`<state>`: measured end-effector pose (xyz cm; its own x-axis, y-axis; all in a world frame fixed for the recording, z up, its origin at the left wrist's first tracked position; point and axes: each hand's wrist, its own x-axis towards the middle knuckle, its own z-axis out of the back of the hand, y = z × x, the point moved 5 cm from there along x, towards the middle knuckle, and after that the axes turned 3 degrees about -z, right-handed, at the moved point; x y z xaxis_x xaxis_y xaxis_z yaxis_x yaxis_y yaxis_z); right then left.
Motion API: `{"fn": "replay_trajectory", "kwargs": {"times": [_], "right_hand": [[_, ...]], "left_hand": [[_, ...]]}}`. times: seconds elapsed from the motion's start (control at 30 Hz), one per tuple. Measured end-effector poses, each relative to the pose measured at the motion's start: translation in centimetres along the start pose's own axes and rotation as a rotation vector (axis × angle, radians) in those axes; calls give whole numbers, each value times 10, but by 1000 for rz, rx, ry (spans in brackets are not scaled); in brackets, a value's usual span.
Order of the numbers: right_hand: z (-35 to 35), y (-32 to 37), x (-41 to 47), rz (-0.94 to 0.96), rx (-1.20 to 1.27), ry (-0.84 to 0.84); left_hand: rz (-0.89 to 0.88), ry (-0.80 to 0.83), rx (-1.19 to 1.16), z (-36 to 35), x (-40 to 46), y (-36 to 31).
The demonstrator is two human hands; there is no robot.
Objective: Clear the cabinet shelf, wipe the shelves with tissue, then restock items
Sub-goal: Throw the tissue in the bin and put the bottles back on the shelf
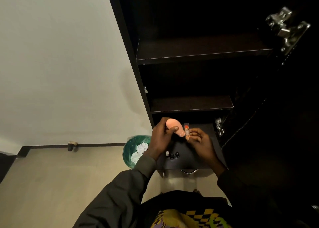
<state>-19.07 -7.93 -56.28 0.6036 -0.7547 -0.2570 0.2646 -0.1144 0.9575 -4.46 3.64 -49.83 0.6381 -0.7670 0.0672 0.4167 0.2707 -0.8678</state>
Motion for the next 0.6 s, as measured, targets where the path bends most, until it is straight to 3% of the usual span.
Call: {"fn": "replay_trajectory", "kwargs": {"times": [0.33,0.6], "right_hand": [[12,128,-39,192,180,44],[39,264,-67,476,130,43]], "left_hand": [[-97,-224,-326,43,0,-91],[-348,-326,-435,105,16,-214]]}}
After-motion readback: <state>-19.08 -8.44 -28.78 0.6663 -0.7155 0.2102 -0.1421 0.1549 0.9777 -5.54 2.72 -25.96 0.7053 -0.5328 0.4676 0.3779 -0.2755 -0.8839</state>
